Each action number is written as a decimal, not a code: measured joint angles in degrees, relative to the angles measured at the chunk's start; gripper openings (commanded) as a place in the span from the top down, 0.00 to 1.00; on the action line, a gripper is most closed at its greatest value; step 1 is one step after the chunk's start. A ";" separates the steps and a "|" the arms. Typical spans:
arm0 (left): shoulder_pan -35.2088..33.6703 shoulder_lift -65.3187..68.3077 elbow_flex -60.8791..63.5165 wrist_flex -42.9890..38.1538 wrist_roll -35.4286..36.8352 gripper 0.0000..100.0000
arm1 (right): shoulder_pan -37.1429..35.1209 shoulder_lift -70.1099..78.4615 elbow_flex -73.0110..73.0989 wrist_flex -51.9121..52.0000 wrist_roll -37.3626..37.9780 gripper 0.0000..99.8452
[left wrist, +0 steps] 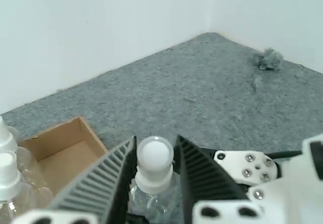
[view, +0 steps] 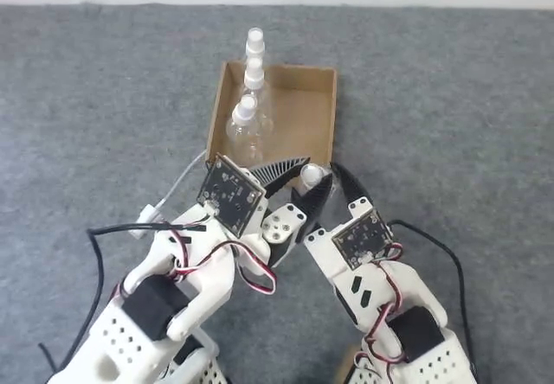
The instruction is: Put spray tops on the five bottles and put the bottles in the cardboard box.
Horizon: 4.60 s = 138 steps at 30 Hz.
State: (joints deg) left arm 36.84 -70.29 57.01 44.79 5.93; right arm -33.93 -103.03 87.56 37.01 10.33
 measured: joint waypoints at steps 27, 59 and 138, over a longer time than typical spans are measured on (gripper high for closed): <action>-7.65 0.00 -8.97 9.41 0.00 0.81 | -0.09 0.00 0.00 0.00 0.35 0.86; -7.74 -0.79 0.00 2.20 -0.97 0.81 | 0.00 0.18 1.32 0.00 0.35 0.86; -22.51 -0.18 -12.22 12.22 -7.82 0.89 | 0.00 0.00 1.14 0.00 0.35 0.86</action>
State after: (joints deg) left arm 14.33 -70.46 44.79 57.01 -1.89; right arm -33.93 -103.03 88.70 37.01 10.68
